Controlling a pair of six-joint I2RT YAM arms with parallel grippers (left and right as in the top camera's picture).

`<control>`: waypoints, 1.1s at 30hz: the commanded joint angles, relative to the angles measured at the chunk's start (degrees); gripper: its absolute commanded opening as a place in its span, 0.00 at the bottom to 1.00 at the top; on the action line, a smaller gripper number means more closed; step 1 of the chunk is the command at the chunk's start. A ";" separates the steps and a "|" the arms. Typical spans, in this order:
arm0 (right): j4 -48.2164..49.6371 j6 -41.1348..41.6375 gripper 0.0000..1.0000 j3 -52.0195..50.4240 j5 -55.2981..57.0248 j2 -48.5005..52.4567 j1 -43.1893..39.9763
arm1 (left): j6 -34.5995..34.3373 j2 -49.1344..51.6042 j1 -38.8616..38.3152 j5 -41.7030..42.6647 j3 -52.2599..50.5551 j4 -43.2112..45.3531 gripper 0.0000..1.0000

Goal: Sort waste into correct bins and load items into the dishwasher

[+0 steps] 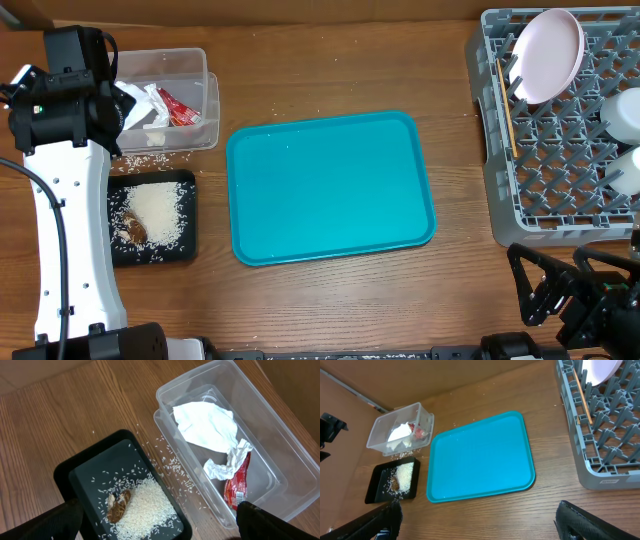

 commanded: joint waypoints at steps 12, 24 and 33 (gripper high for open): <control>0.35 -0.85 1.00 -1.22 5.33 -2.19 -0.96 | -0.57 0.50 -0.13 -0.42 -0.11 0.07 1.00; 31.30 -9.49 1.00 -41.35 -4.11 -26.38 -8.46 | -0.57 0.50 -0.13 -0.39 -0.11 0.07 1.00; 66.42 -9.44 1.00 -76.22 -9.68 -40.54 -8.46 | -0.55 0.50 -0.13 -0.42 -0.11 0.07 1.00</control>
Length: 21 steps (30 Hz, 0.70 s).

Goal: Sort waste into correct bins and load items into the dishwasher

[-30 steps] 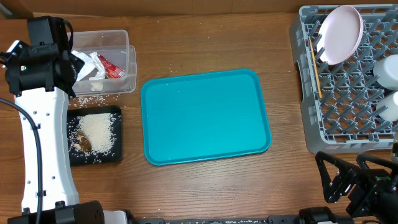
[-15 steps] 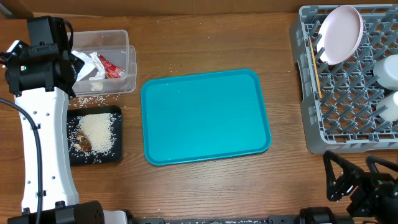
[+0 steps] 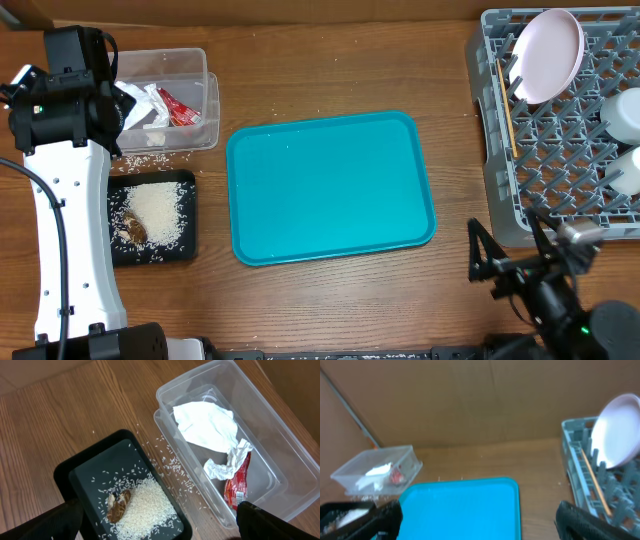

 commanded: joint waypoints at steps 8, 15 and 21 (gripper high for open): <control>26.75 -0.63 1.00 -22.93 -2.47 -8.83 -0.15 | -0.57 0.50 -0.13 -0.39 -0.07 0.04 1.00; 38.93 -0.61 1.00 -32.92 -0.94 -11.10 -0.15 | -0.57 0.50 -0.13 -0.39 -0.07 0.02 1.00; 40.22 -0.59 1.00 -36.54 5.97 -11.10 -0.15 | -0.57 0.50 -0.13 -0.39 -0.07 0.02 1.00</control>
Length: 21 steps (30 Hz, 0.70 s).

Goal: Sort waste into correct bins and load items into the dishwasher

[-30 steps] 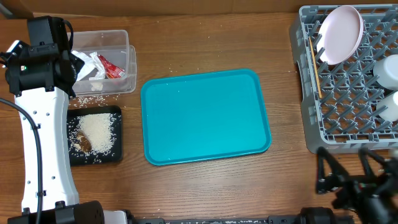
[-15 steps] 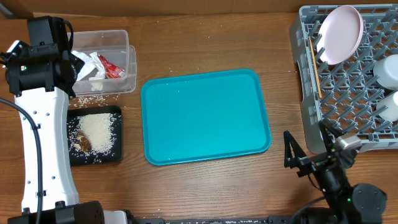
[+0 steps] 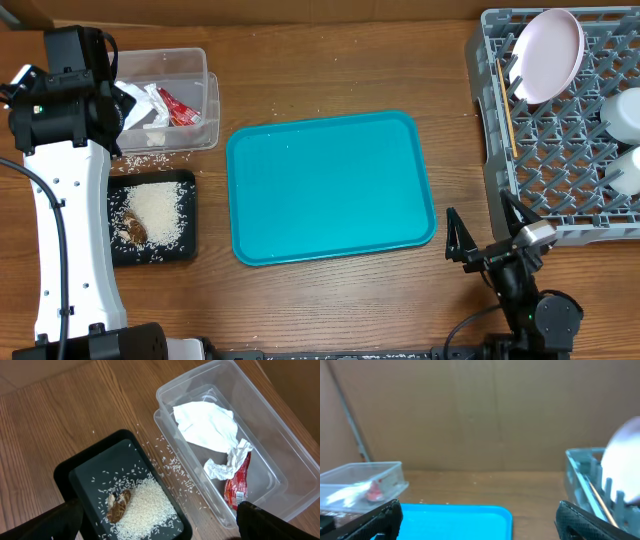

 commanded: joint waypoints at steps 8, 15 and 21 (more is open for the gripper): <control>-8.59 -0.33 1.00 -1.18 19.21 -0.68 -0.15 | -0.57 0.50 -0.13 -0.42 -0.07 0.04 1.00; -8.59 -4.48 1.00 -1.18 18.93 -0.68 -0.15 | -0.57 0.50 -0.13 -0.39 -0.07 0.02 1.00; -8.57 -4.46 1.00 -1.18 17.84 -0.68 -0.15 | -0.57 0.50 -0.13 -0.39 -0.07 0.04 1.00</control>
